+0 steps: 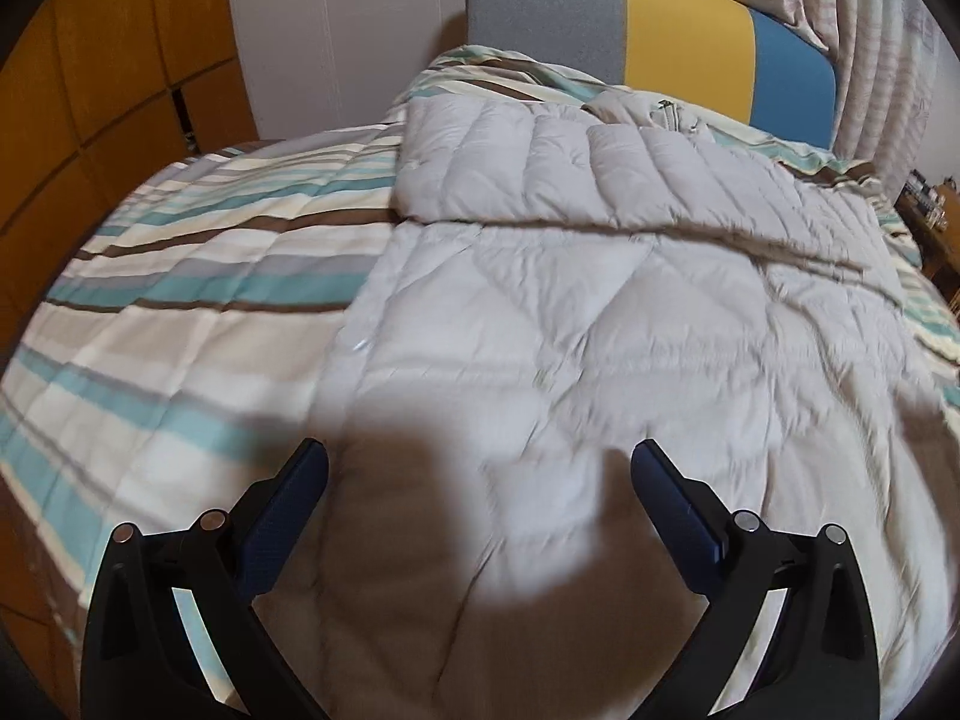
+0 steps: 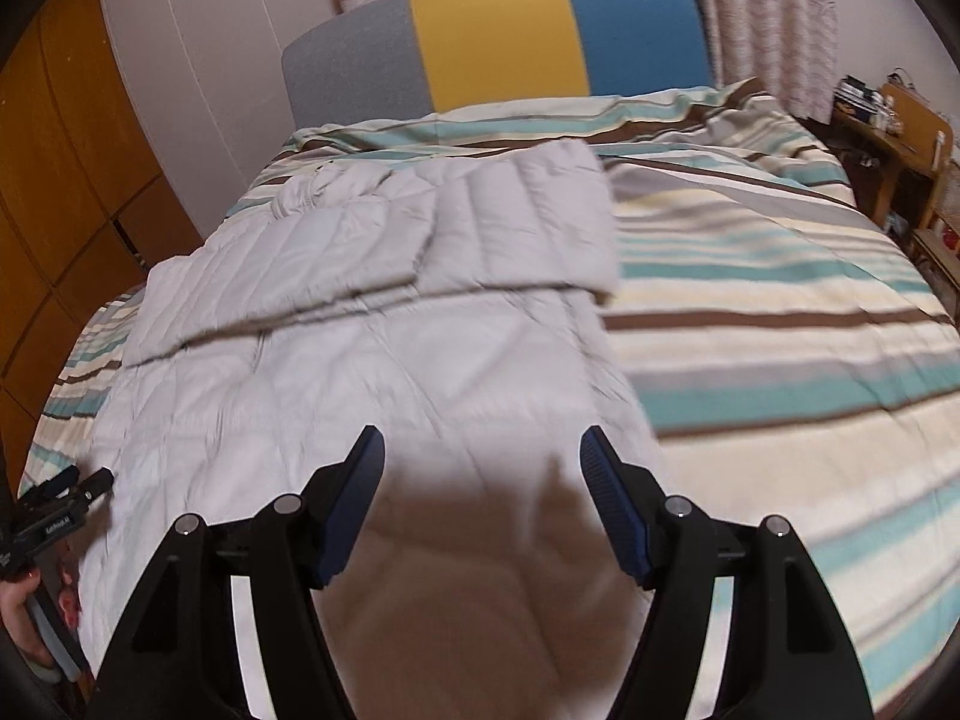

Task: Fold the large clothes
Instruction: 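Close both tools on the long side edge of the folded jacket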

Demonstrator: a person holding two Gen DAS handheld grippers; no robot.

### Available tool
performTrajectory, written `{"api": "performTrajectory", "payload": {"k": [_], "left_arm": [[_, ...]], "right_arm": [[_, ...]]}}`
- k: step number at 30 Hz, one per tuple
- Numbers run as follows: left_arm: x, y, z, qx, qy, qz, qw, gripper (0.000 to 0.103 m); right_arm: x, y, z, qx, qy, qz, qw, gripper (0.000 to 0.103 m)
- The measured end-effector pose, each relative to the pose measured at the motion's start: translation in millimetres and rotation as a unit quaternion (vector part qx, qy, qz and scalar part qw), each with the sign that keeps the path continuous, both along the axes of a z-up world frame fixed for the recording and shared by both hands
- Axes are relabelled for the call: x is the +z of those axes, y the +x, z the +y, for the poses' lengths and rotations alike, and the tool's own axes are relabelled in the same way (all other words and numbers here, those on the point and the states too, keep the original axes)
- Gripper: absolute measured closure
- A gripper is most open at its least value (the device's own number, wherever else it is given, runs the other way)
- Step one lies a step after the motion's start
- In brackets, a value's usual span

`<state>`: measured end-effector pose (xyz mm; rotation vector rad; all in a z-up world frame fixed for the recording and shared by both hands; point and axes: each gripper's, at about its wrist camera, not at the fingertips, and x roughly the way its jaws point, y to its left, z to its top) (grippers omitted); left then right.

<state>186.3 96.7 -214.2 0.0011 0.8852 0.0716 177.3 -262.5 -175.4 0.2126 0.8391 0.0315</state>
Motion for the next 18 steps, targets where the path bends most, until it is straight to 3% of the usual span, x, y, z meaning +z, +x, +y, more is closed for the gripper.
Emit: {"api": "performTrajectory", "payload": {"k": [5,10,18], "left_arm": [[-1,-29,12,0.017,0.003,-0.001,0.9998,0.003],[-9,-55,34,0.044,-0.032,-0.001,0.9985,0.005],[-17,-86,38,0.029,-0.039,-0.009,0.9988,0.007]], "right_arm": [[-3,-44,-21,-0.021,-0.011,0.004,1.0,0.032],[-18,-81,-46,-0.045,-0.008,0.03,0.998,0.031],[-37,-115,-64,-0.056,0.021,0.056,0.997,0.031]]}}
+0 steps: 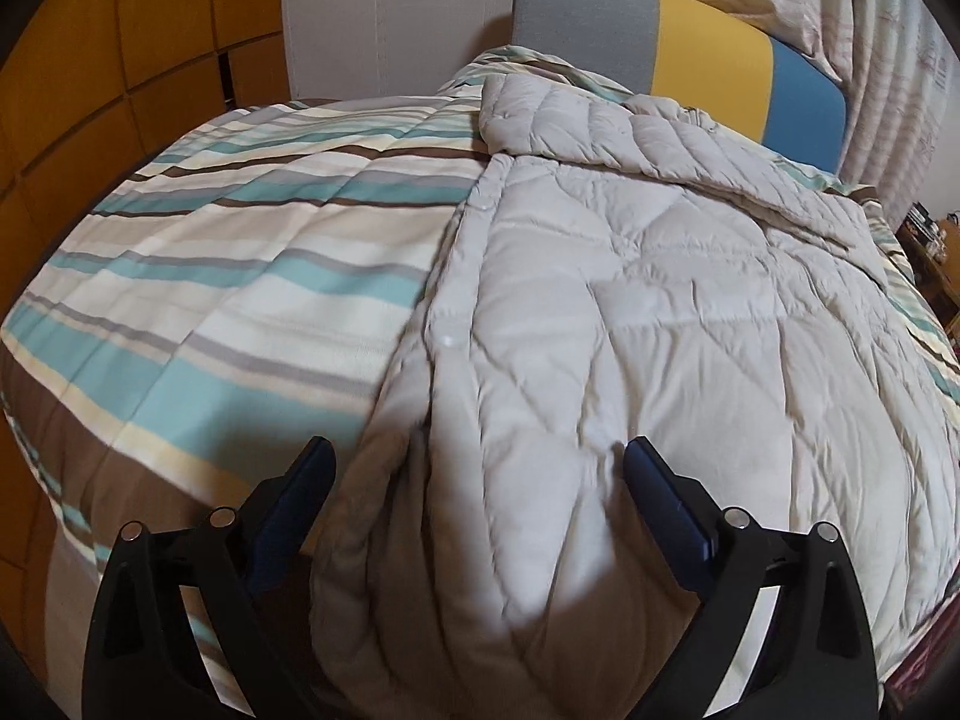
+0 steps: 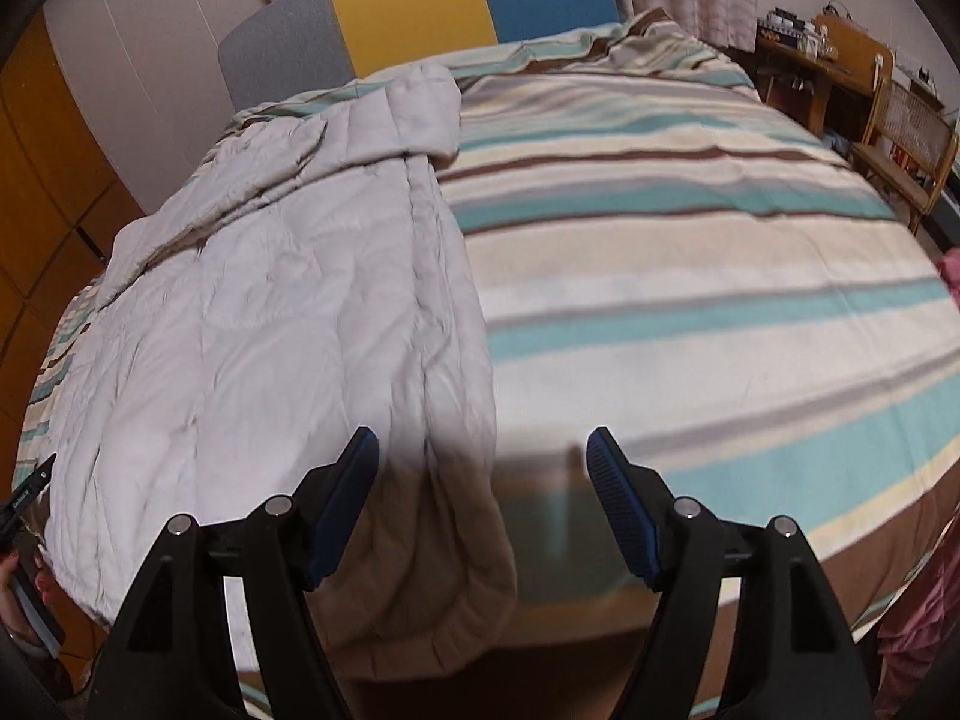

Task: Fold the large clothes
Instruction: 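Close both tools on the long side edge of the folded jacket, then lift the held jacket edge with both tools, fold it over lengthwise, release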

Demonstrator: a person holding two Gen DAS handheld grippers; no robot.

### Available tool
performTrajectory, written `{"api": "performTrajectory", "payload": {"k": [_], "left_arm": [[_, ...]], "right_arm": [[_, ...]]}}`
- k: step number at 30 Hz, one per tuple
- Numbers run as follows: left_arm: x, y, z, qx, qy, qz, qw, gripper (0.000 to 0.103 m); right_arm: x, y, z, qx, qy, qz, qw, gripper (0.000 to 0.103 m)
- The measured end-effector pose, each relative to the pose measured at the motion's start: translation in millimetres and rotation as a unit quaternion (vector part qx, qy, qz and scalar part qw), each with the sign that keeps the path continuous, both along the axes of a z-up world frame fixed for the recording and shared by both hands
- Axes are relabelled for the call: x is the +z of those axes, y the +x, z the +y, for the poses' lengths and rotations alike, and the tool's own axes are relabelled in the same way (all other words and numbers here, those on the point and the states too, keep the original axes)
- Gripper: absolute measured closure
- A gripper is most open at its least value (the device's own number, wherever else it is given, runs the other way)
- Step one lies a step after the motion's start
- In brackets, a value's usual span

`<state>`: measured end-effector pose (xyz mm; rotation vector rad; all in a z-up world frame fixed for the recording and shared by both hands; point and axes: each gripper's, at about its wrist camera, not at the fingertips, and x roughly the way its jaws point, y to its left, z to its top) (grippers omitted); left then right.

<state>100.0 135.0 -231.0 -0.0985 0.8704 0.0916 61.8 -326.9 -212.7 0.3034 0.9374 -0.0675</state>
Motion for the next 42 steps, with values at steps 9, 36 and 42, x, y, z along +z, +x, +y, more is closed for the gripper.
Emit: {"api": "performTrajectory", "payload": {"k": [9,36,42], "left_arm": [[-8,-22,1,-0.015,-0.019,-0.005,0.9997,0.017],[69,-14,-6,-0.061,-0.136,-0.084,0.9852,0.085],[100,27,-5,-0.07,-0.159,-0.105,0.9791,0.085]], "right_arm": [[-10,-17,7,0.005,0.017,-0.002,1.0,0.034],[63,0,13,0.049,0.147,-0.122,0.98,0.095],[93,35,19,0.054,0.141,-0.151,0.977,0.095]]}}
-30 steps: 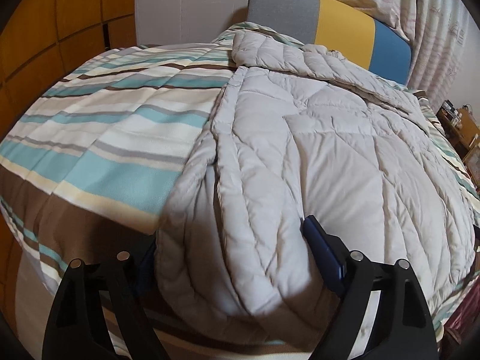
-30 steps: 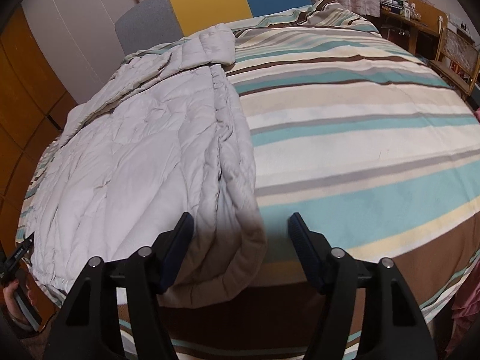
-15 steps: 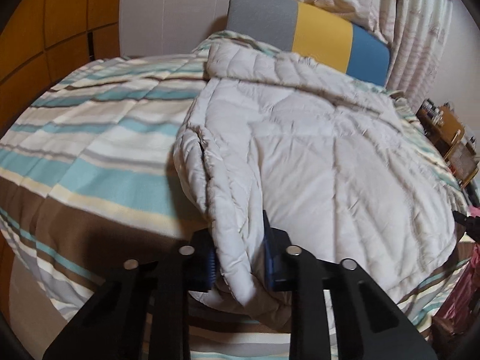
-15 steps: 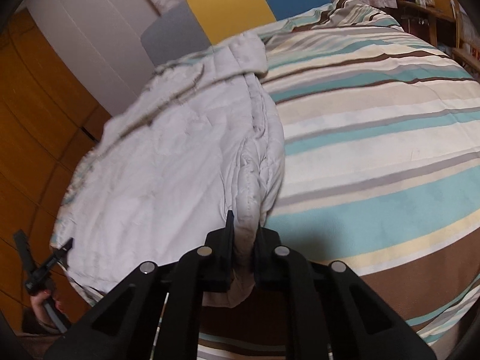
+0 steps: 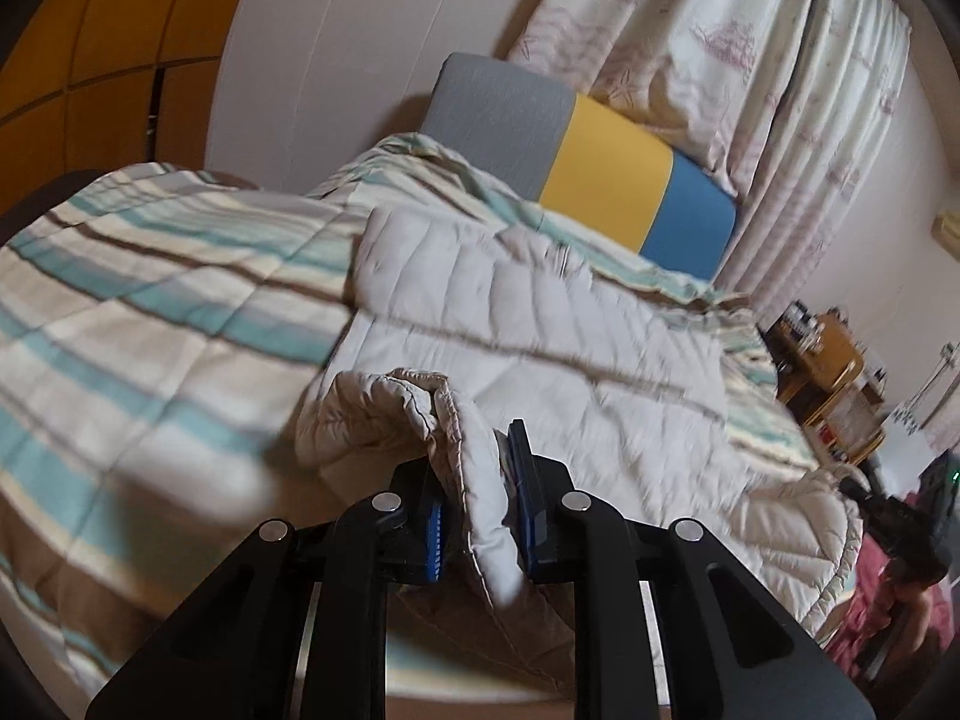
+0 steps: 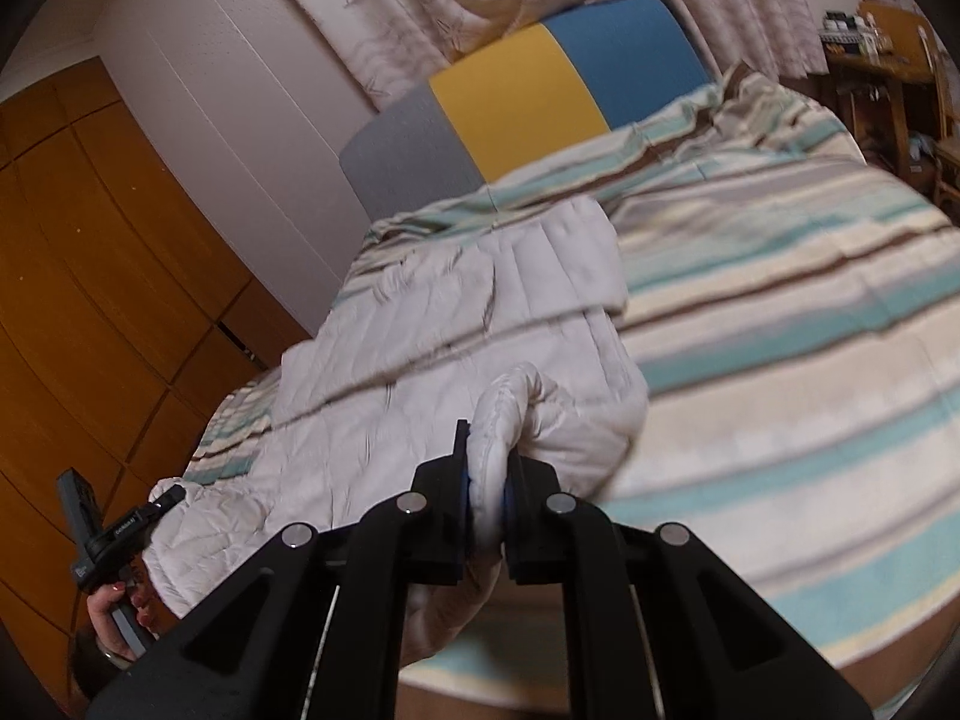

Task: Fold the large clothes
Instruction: 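Lift the held jacket edge with both tools, fold it over lengthwise, release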

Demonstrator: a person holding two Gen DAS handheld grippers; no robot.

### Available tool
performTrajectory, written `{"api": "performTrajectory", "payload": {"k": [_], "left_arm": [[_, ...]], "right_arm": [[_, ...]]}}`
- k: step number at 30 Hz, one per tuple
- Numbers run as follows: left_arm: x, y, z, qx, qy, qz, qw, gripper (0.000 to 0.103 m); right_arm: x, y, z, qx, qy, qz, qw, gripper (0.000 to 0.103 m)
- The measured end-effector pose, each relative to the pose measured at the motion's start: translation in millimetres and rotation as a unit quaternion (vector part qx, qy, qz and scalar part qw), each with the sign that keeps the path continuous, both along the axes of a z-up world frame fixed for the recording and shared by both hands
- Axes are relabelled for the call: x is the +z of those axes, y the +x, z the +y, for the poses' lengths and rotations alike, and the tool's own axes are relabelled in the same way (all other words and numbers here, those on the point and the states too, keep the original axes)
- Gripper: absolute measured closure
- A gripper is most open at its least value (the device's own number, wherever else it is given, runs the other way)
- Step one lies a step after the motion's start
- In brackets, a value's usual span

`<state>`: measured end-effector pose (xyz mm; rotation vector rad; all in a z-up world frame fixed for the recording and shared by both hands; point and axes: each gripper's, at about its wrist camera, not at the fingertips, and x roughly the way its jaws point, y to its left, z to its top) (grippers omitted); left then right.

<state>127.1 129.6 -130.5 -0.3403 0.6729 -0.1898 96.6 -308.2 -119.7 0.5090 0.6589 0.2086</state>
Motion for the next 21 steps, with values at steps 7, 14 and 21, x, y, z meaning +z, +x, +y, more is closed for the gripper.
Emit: {"api": "performTrajectory", "payload": {"k": [7,14,21], "left_arm": [[24,68,-1,-0.009,0.002,-0.005,0.9999,0.085],[17,140,4,0.003,-0.004,0.017,0.9998,0.085],[-6,203,1,0.009,0.007,0.045,0.9989,0.085]], "right_arm": [[12,56,-18,-0.025,0.032,-0.002,0.999,0.095],[3,118,-41,-0.055,0.081,0.004,0.995,0.095],[-27,184,-52,-0.078,0.086,0.026,0.993,0.095]]}}
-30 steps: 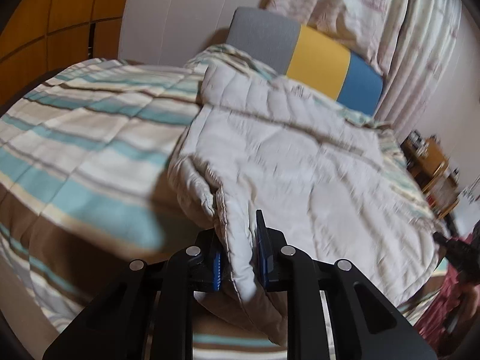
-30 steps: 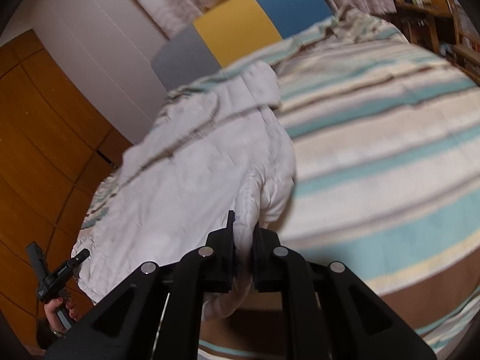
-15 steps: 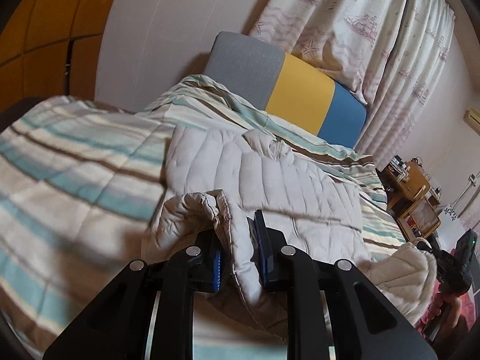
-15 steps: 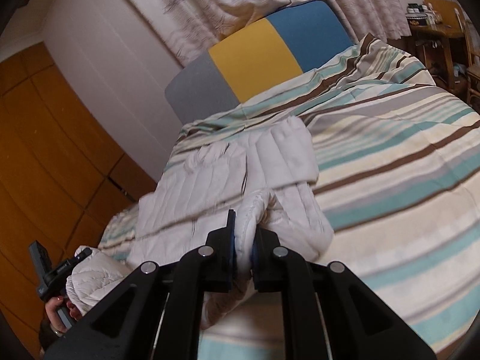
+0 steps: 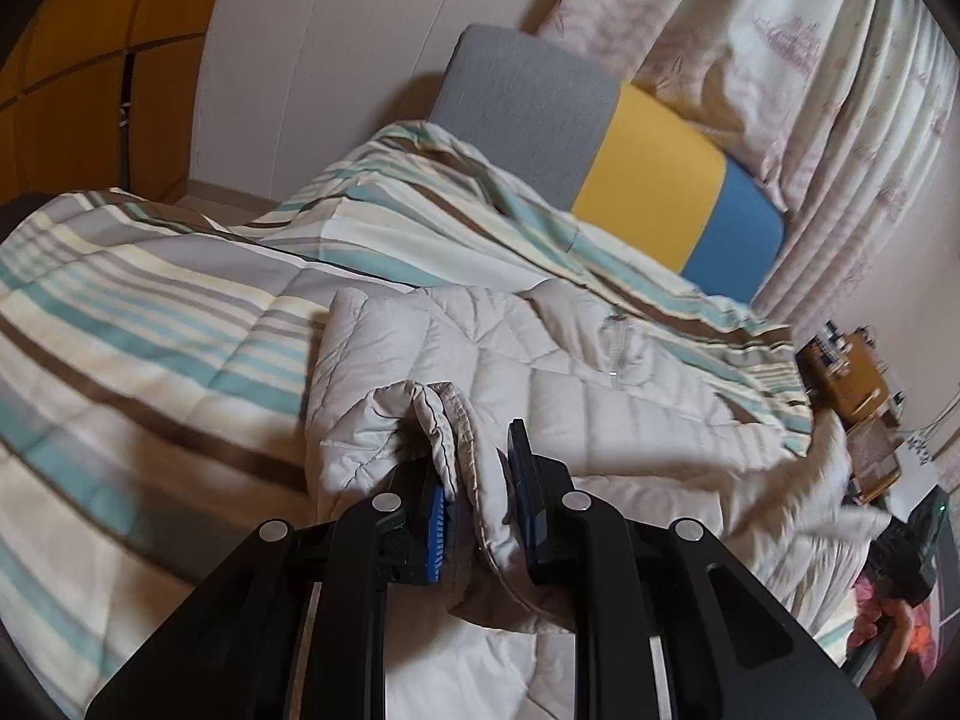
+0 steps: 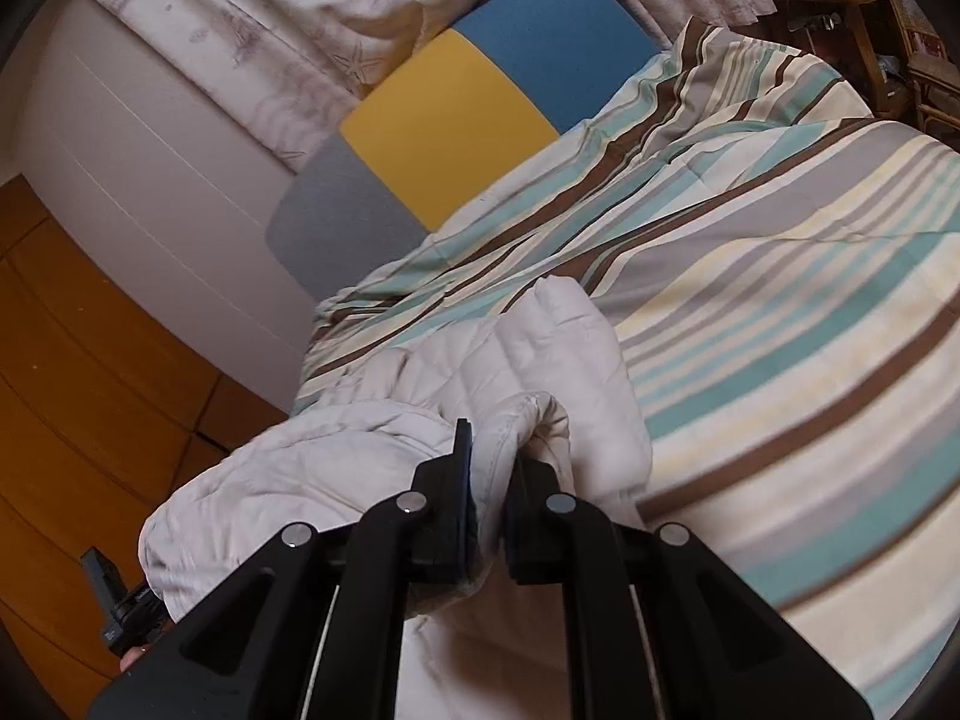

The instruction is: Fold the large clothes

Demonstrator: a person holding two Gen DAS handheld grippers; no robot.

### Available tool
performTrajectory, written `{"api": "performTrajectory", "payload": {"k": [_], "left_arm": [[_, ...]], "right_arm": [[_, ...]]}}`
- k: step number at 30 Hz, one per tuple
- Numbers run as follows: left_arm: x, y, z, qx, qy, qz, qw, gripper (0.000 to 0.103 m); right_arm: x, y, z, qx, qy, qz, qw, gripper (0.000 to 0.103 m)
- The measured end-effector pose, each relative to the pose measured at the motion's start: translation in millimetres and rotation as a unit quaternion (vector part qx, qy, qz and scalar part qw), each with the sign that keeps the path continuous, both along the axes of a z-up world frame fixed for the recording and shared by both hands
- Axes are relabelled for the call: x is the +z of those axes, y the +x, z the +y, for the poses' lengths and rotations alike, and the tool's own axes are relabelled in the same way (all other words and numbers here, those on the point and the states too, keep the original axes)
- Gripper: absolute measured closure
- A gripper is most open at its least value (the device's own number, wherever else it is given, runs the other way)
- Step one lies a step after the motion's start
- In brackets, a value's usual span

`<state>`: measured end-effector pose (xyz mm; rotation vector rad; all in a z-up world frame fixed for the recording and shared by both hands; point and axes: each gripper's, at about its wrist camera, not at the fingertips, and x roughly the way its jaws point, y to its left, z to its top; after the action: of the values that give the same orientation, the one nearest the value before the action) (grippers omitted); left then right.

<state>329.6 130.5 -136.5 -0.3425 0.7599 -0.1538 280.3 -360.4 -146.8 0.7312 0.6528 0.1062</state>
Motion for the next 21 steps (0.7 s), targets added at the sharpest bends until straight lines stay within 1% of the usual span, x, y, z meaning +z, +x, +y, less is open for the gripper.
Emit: {"api": "performTrajectory", "payload": {"k": [3,6,7,8,9,10,11,13,14,15,16,17,18,19,20,21], "left_arm": [[-11,17,-2,0.006,0.006,0.009,0.9999,0.084],[-20,27,0,0.013,0.0,0.018,0.9998,0.077],[-21,27,1,0.015,-0.003,0.017,0.9997,0.071],[-21,27,4,0.019,-0.011,0.013,0.9997,0.067],[-20,25,8,0.024,-0.021,0.007,0.9995,0.055],[-19,21,14,0.032,-0.033,-0.005,0.9989,0.042],[-16,19,18,0.04,-0.04,-0.018,0.9982,0.022],[-9,8,28,0.07,-0.045,-0.054,0.995,0.006],[-7,2,34,0.08,-0.045,-0.071,0.9932,0.006],[-7,-2,39,0.081,-0.044,-0.071,0.9932,0.006],[-10,-4,42,0.079,-0.043,-0.065,0.9938,0.006],[-13,-5,44,0.078,-0.042,-0.058,0.9944,0.006],[-18,-6,46,0.076,-0.041,-0.049,0.995,0.006],[-24,-10,48,0.071,-0.043,-0.041,0.9957,0.006],[-32,-14,49,0.06,-0.049,-0.031,0.9965,0.006],[-39,-18,49,0.053,-0.053,-0.024,0.9969,0.006]], "right_arm": [[-11,21,2,-0.002,-0.007,0.002,1.0,0.095],[-19,36,4,-0.002,-0.023,0.001,1.0,0.094],[-22,40,5,-0.001,-0.025,-0.001,1.0,0.093],[-25,42,5,0.0,-0.025,-0.005,1.0,0.086],[-27,44,5,0.001,-0.025,-0.011,1.0,0.081],[-28,46,5,0.002,-0.023,-0.017,1.0,0.066],[-29,46,5,0.002,-0.019,-0.025,1.0,0.049],[-29,42,2,-0.004,-0.008,-0.045,0.999,0.031],[-27,39,0,-0.007,-0.005,-0.054,0.998,0.028],[-25,34,-3,-0.012,-0.004,-0.067,0.998,0.025],[-23,31,-4,-0.017,-0.007,-0.074,0.997,0.016],[-21,25,-7,-0.023,-0.012,-0.08,0.996,0.01],[-20,18,-10,-0.032,-0.02,-0.084,0.996,0.009],[-21,14,-14,-0.036,-0.024,-0.082,0.996,0.007],[-25,9,-18,-0.035,-0.026,-0.072,0.996,0.004],[-30,6,-22,-0.032,-0.025,-0.058,0.998,0.003]]}}
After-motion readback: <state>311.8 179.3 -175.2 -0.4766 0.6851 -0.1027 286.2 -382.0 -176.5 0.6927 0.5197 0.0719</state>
